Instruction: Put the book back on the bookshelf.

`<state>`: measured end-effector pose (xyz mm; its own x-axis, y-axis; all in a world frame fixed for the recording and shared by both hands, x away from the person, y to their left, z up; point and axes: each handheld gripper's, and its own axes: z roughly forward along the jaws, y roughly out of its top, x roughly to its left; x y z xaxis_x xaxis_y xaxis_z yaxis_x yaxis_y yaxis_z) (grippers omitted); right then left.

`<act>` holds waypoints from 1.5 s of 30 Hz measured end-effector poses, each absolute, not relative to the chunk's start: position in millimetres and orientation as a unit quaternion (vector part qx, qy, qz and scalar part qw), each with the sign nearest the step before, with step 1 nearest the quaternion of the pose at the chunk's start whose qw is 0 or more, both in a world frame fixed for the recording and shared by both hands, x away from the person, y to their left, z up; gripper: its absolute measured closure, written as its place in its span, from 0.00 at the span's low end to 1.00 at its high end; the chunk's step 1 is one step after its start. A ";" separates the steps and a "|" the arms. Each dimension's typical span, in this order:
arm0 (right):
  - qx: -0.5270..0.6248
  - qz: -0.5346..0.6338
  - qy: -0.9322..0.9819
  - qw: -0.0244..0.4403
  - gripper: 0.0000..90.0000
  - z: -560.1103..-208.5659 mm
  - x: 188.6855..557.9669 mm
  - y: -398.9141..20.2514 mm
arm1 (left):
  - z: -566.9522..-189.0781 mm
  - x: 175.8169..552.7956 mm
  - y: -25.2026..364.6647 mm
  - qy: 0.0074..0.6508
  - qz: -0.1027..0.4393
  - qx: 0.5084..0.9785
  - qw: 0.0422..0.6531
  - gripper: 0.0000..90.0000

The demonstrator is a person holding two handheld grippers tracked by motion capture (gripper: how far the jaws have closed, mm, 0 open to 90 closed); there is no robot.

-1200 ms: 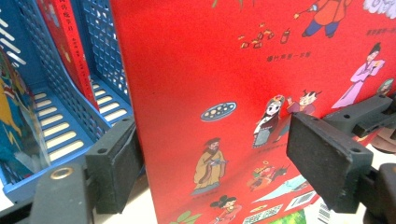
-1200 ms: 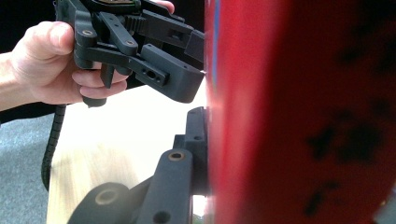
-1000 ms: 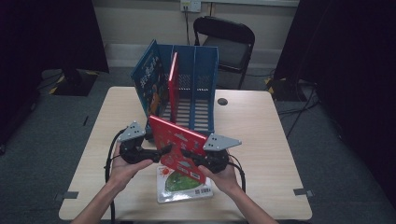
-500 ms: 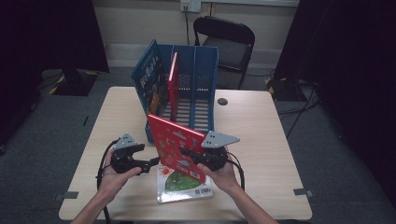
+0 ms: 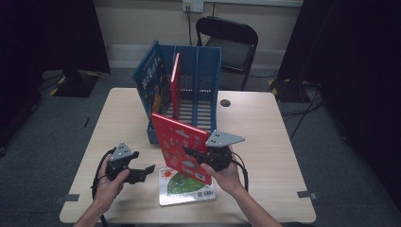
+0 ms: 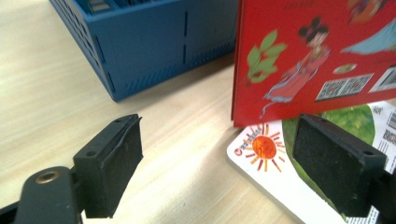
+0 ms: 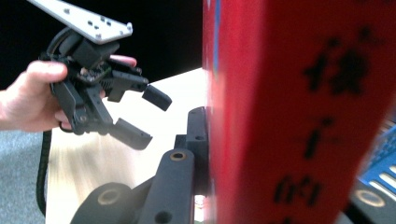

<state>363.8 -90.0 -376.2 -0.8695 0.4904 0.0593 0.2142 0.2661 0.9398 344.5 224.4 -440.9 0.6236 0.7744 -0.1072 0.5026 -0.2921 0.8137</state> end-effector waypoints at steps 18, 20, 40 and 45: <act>0.247 0.577 0.766 0.140 0.90 -350.6 372.0 -108.5 | -451.2 345.9 218.0 0.399 0.145 0.804 0.416 0.17; 0.248 0.578 0.764 0.141 0.90 -349.1 372.8 -109.4 | -451.1 345.9 218.0 0.400 0.145 0.804 0.416 0.17; 0.268 0.597 0.736 0.174 0.90 -319.5 392.7 -114.2 | -451.5 345.2 216.9 0.394 0.149 0.807 0.414 0.17; 0.277 0.599 0.729 0.183 0.90 -315.5 399.0 -114.8 | -451.5 345.3 217.0 0.394 0.148 0.807 0.414 0.17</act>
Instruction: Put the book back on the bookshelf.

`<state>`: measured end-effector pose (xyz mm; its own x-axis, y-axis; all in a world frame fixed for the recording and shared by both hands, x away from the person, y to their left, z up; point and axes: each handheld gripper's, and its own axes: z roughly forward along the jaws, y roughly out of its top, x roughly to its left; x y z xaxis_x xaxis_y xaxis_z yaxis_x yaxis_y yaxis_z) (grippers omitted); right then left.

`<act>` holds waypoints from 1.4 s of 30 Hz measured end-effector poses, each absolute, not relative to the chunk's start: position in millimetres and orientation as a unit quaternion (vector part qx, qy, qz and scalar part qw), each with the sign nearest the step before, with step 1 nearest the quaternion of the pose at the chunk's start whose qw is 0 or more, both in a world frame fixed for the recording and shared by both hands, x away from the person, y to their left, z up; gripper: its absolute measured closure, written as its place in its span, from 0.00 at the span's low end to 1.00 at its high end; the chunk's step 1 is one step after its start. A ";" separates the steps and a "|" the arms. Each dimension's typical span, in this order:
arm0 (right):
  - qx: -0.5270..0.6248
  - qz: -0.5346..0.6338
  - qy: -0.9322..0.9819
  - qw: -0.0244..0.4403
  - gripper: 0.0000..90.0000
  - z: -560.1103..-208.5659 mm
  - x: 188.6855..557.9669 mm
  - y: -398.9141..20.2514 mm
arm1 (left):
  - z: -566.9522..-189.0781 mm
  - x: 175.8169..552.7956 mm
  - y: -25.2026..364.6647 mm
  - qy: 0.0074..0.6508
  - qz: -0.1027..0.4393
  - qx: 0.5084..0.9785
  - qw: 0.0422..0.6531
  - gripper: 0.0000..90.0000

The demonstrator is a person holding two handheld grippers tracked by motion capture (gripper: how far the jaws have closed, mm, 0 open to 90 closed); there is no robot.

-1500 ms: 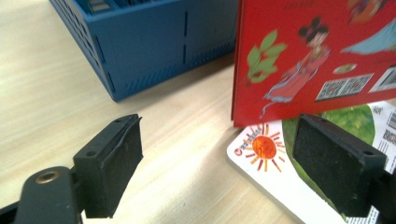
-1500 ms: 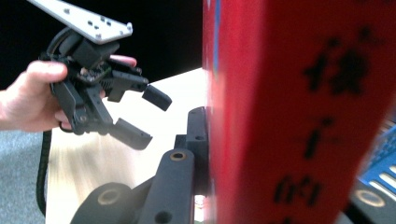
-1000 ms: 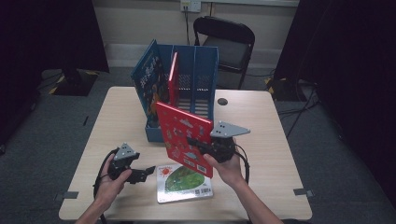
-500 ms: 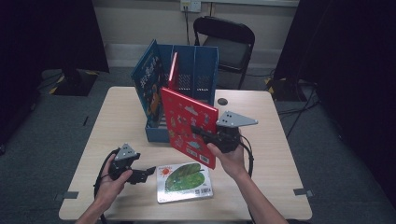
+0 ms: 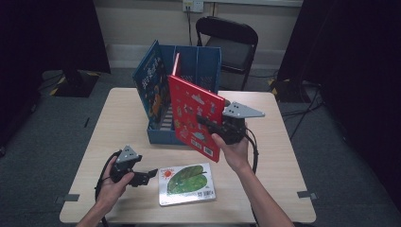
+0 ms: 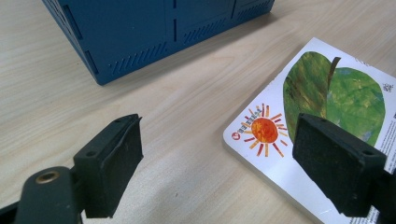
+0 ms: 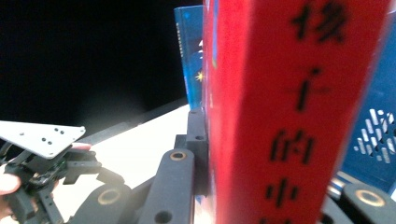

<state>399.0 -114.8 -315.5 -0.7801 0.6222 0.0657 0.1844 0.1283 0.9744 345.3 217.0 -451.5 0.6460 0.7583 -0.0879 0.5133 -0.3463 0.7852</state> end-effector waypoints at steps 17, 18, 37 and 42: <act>0.320 0.586 0.711 0.221 0.90 -305.2 424.5 -108.4 | -452.6 345.9 215.7 0.391 0.148 0.809 0.413 0.17; 0.323 0.586 0.709 0.222 0.90 -305.1 426.5 -107.0 | -452.6 345.9 215.7 0.391 0.148 0.809 0.413 0.17; 0.366 0.553 0.703 0.256 0.90 -310.2 460.7 -76.0 | -453.1 346.4 216.0 0.389 0.145 0.813 0.408 0.17; 0.379 0.546 0.698 0.267 0.90 -311.5 468.5 -70.3 | -453.5 346.2 215.5 0.390 0.145 0.812 0.410 0.17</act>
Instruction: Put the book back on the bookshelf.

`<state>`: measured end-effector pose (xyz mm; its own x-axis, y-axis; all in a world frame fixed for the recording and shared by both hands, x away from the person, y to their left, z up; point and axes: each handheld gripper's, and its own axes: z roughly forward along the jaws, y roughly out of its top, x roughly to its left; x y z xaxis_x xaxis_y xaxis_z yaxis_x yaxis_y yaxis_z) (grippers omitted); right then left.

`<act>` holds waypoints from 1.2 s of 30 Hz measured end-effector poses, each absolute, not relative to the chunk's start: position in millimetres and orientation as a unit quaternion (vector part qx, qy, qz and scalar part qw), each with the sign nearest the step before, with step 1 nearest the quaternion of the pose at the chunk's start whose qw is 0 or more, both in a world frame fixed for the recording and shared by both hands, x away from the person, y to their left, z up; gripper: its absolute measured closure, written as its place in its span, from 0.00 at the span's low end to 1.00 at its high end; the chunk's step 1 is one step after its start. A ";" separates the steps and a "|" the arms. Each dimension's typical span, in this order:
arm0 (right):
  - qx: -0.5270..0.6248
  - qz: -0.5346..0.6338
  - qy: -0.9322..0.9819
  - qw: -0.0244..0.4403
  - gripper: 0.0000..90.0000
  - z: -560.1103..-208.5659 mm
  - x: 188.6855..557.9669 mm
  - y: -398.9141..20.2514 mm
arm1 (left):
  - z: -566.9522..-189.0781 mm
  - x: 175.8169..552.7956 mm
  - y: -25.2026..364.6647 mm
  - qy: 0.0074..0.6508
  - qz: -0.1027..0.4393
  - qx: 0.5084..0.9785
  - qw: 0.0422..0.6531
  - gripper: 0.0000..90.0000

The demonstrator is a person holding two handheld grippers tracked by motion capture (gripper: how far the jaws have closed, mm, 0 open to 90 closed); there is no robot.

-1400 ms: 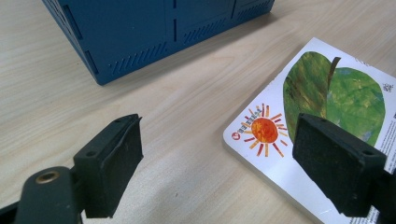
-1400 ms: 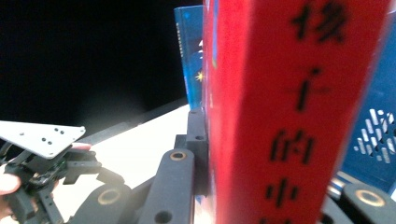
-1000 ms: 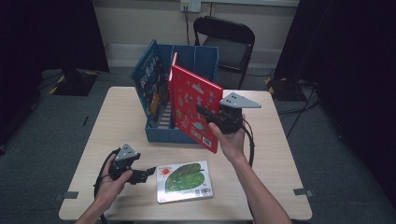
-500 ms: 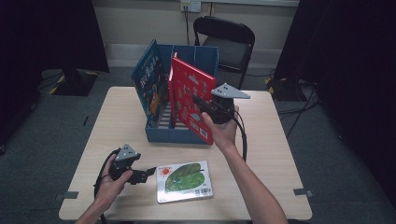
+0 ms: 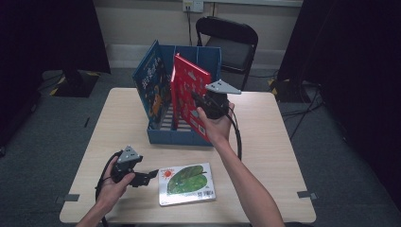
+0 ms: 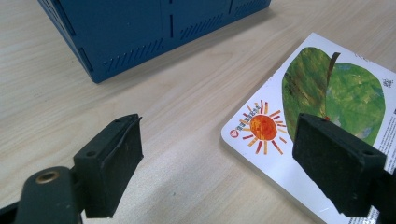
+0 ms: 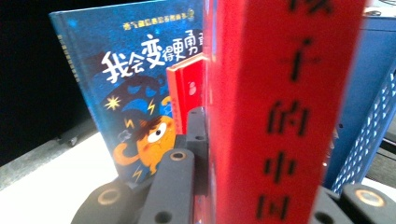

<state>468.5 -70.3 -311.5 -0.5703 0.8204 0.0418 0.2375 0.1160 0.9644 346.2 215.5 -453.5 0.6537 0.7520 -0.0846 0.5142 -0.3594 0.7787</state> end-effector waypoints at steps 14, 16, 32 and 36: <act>0.409 0.520 0.688 0.298 0.90 -310.4 495.6 -48.9 | -453.9 347.1 215.8 0.393 0.143 0.811 0.409 0.17; 0.416 0.516 0.686 0.300 0.90 -311.8 499.7 -46.9 | -453.9 347.1 215.8 0.392 0.144 0.811 0.409 0.17; 0.461 0.492 0.664 0.322 0.90 -319.3 523.5 -25.2 | -455.5 347.8 214.5 0.389 0.144 0.815 0.405 0.18; 0.467 0.486 0.659 0.332 0.90 -323.3 526.1 -18.1 | -455.7 347.9 214.5 0.388 0.145 0.816 0.403 0.18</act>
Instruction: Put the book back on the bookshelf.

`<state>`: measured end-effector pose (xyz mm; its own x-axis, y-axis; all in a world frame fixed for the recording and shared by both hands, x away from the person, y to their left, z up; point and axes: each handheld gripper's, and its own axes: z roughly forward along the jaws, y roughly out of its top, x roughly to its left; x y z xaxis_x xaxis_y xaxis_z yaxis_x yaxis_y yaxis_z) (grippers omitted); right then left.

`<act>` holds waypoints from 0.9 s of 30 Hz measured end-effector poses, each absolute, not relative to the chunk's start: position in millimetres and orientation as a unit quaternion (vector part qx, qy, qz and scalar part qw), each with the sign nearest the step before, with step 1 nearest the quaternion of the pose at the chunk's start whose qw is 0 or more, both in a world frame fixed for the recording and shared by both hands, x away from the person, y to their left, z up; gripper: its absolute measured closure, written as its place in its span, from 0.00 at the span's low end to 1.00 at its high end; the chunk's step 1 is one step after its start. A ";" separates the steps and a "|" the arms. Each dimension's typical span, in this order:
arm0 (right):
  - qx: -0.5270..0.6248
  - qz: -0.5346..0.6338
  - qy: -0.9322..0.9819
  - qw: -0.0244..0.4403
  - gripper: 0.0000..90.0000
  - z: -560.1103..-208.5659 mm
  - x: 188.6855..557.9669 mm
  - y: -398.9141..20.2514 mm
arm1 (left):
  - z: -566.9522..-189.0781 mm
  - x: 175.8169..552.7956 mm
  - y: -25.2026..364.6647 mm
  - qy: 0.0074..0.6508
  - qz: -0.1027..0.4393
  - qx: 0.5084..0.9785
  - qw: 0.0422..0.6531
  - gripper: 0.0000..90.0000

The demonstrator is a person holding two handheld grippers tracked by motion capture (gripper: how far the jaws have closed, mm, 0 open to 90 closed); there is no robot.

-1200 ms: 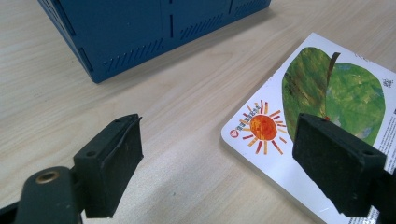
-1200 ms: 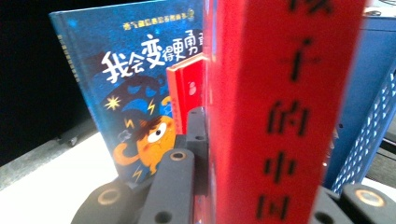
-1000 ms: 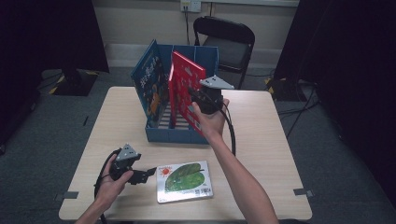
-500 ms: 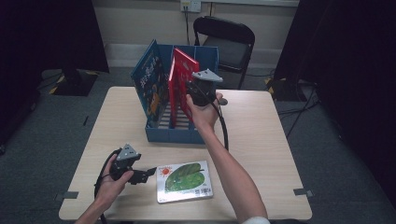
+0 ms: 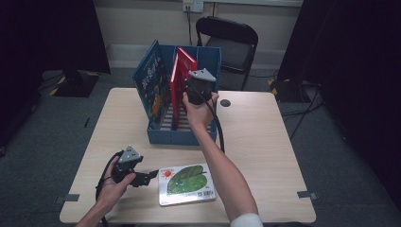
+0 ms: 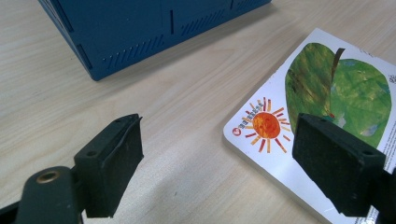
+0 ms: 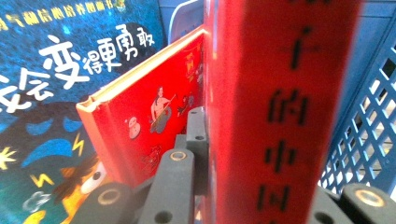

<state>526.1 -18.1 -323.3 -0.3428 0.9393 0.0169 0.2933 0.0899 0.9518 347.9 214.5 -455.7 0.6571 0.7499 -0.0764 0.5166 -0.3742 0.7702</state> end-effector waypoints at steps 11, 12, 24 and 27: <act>0.496 0.476 0.640 0.343 0.90 -336.5 537.9 -3.2 | -456.0 348.2 213.9 0.385 0.144 0.817 0.404 0.18; 0.498 0.476 0.637 0.347 0.90 -339.8 538.8 -1.3 | -455.8 348.1 214.1 0.385 0.145 0.817 0.405 0.18; 0.511 0.478 0.626 0.345 0.90 -356.2 546.8 0.3 | -455.9 348.1 213.1 0.383 0.143 0.819 0.402 0.18; 0.512 0.476 0.628 0.342 0.89 -364.1 547.4 1.4 | -455.9 347.7 213.1 0.385 0.142 0.817 0.405 0.18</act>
